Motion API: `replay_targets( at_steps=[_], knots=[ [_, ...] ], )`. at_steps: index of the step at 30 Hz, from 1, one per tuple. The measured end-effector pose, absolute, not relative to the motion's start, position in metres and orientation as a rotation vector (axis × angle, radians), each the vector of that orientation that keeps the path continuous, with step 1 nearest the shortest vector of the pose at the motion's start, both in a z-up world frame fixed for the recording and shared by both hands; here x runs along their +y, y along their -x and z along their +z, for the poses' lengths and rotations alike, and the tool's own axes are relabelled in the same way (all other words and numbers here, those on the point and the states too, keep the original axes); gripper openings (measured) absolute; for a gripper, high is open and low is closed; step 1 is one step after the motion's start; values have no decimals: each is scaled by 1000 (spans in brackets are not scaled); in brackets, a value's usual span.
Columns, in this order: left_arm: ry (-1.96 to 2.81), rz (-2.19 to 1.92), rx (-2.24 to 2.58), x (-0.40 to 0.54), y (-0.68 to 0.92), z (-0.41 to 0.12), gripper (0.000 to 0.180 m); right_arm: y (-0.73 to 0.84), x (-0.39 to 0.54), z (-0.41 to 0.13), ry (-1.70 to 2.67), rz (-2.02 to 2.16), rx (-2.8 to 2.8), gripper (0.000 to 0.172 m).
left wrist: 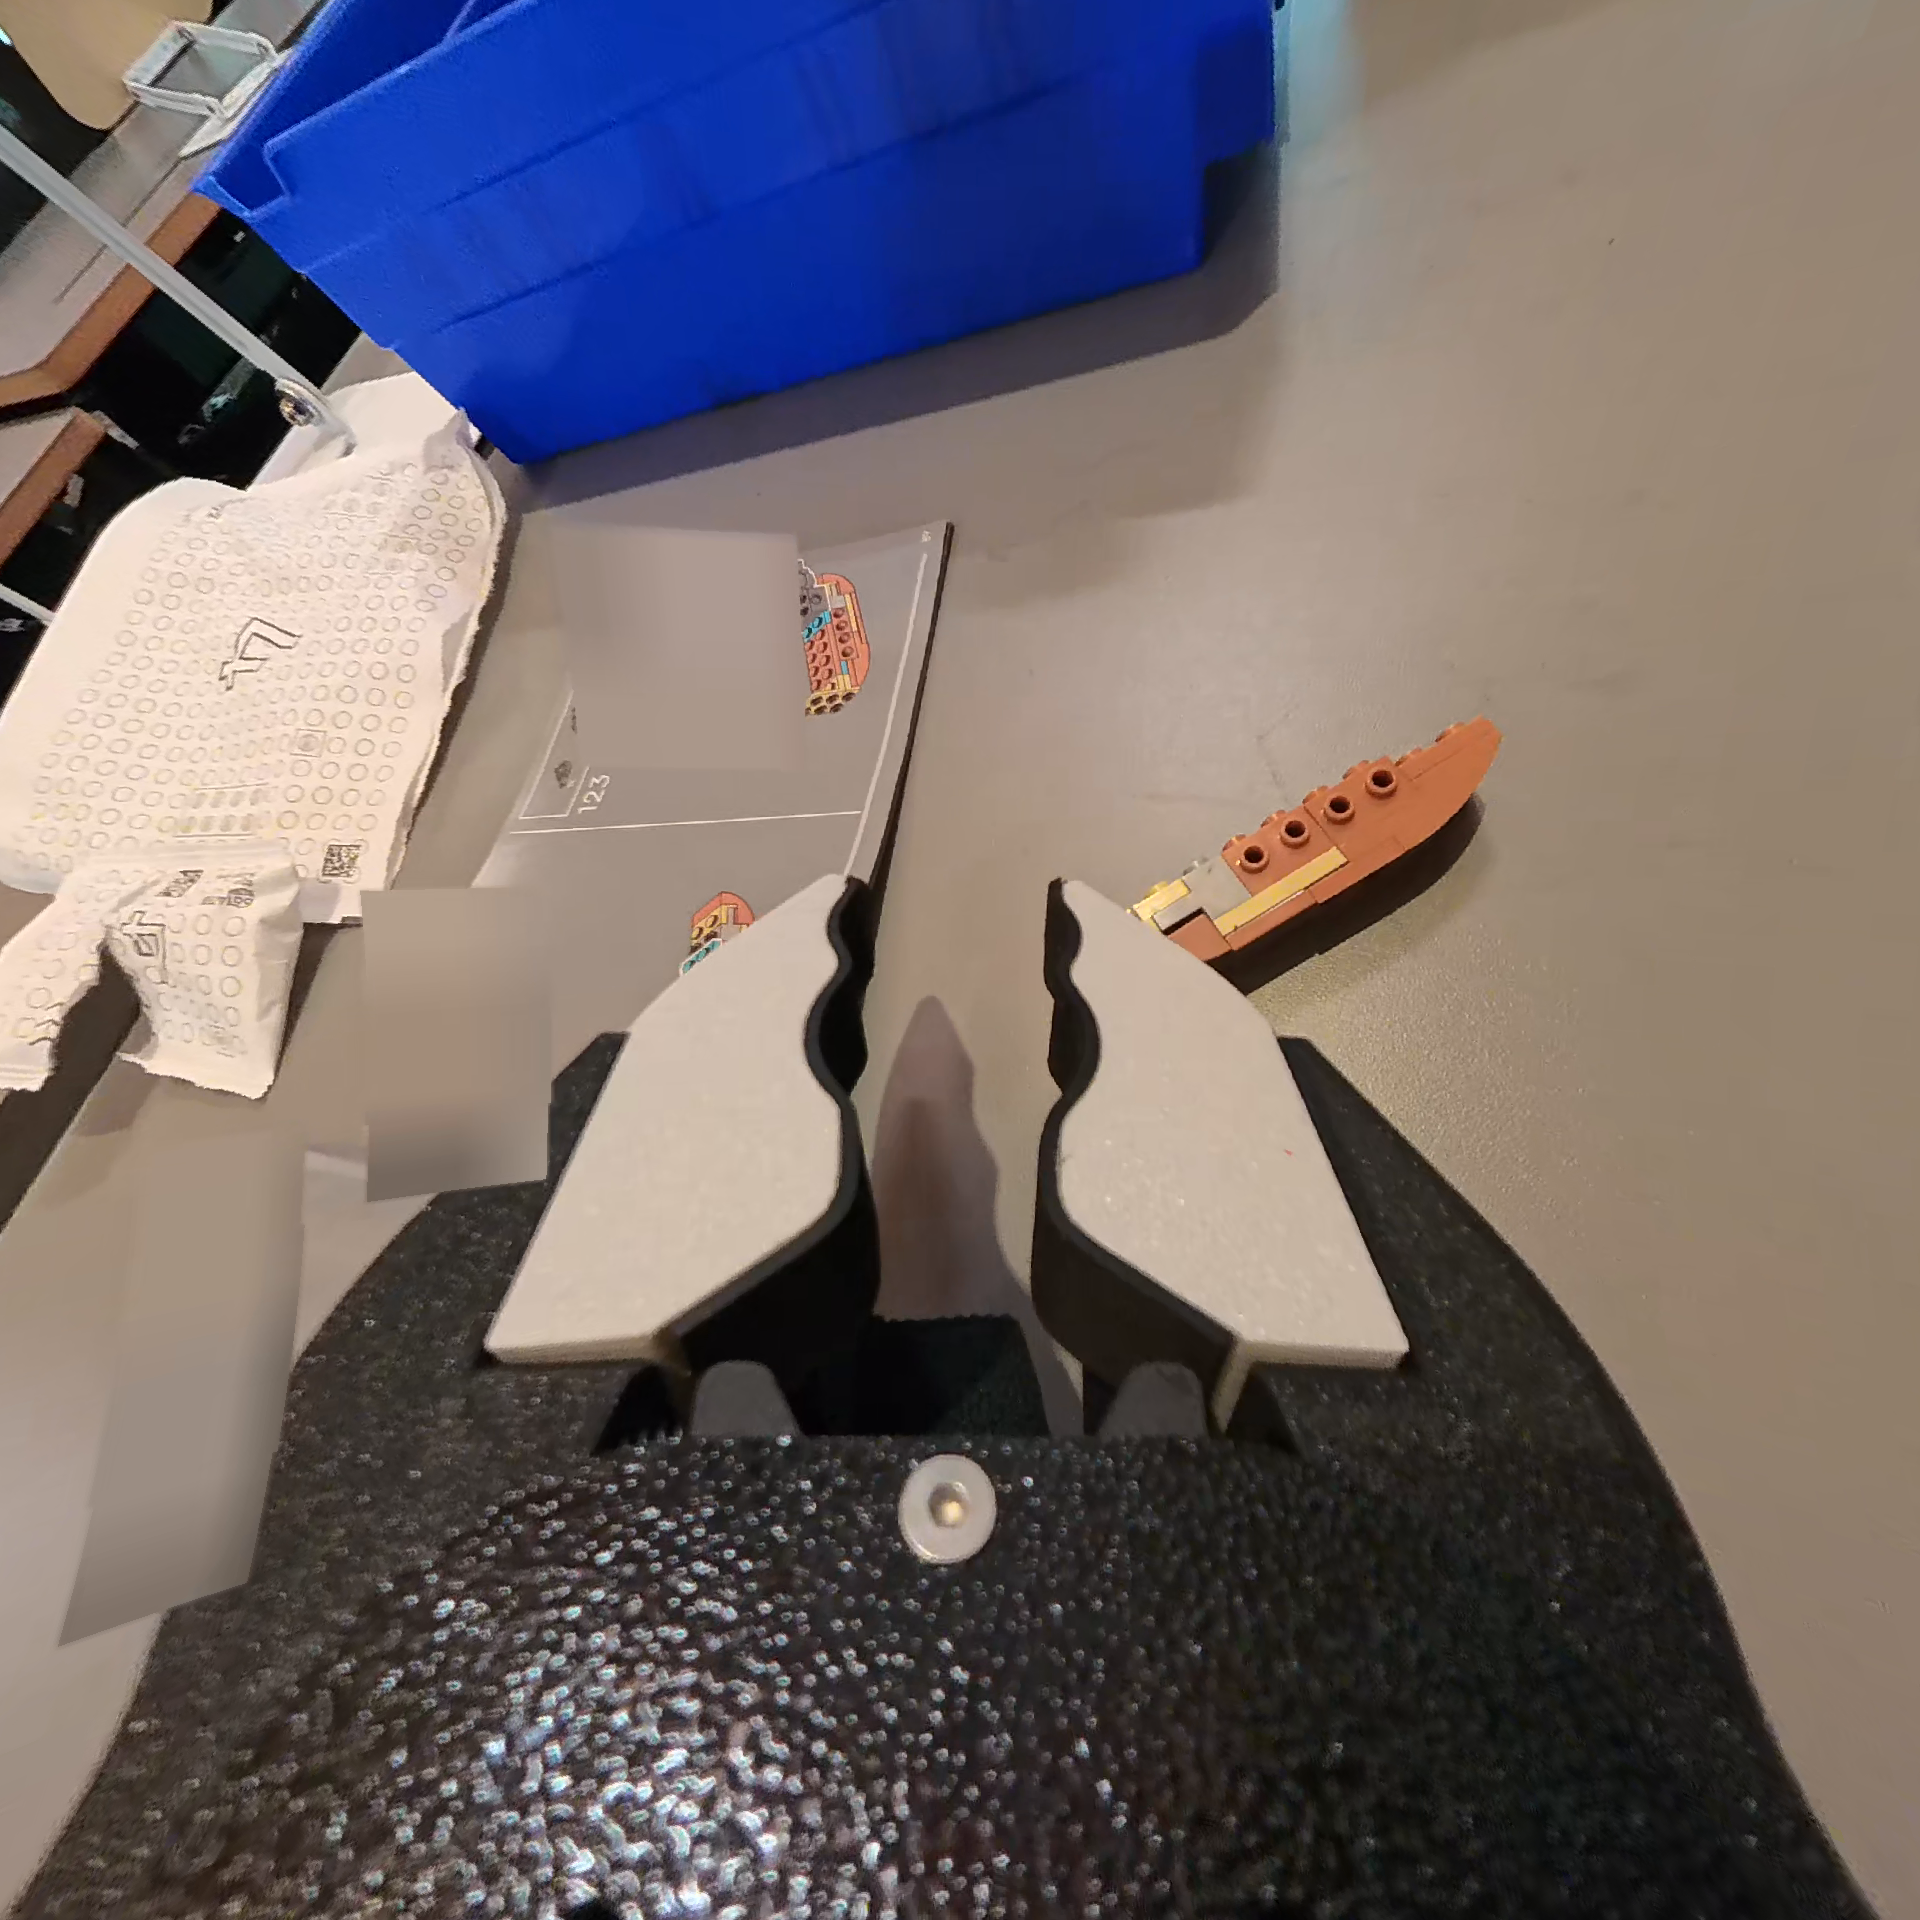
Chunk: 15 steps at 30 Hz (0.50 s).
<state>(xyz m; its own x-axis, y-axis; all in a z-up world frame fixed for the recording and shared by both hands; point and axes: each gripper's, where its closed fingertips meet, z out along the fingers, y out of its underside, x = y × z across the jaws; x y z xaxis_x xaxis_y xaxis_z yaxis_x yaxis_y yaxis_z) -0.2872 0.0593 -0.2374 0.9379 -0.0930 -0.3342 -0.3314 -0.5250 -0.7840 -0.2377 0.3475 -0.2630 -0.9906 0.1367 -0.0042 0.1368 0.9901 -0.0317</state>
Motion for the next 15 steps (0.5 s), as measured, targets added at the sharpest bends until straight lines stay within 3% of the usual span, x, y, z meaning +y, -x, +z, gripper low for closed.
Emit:
replay_targets(
  at_steps=[8,15],
  knots=[
    [2114,316,302,59,287,-237,31,241,346,-256,-227,-61,3150,6],
    [2104,326,272,58,290,-235,30,233,299,-189,-293,-495,3305,6]
  ],
)
